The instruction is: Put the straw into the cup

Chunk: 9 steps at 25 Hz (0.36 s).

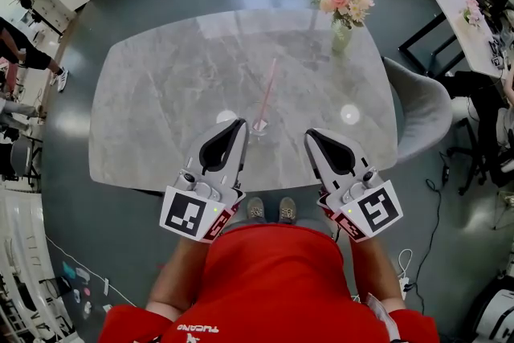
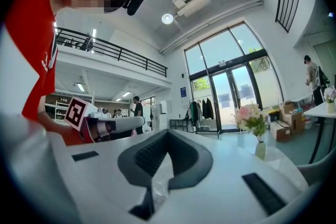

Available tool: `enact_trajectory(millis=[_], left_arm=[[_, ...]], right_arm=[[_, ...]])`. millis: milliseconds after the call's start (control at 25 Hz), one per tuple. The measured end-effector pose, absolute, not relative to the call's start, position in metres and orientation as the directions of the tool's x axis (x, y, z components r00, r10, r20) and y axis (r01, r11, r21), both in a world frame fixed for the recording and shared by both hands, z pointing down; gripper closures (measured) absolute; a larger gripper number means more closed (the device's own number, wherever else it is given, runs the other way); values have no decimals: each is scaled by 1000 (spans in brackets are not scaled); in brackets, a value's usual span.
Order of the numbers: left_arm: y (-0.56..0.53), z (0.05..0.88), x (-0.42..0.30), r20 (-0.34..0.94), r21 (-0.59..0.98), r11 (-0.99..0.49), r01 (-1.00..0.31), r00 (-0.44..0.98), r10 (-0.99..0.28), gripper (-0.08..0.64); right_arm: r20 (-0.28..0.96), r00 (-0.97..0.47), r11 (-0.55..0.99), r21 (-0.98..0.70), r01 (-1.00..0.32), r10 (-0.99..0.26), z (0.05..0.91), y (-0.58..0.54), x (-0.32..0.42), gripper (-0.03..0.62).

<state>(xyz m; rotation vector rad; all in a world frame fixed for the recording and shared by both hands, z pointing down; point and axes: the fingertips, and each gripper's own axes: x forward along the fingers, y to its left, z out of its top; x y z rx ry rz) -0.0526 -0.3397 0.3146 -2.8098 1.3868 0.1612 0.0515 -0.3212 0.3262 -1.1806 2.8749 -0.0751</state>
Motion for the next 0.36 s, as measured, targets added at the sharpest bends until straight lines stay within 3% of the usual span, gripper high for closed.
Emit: enact_trajectory(millis=[360], left_arm=[[-337, 316, -52, -86, 43, -605, -795, 601, -795, 555]], right_arm=[[-20, -714, 714, -61, -698, -700, 323, -320, 51, 592]])
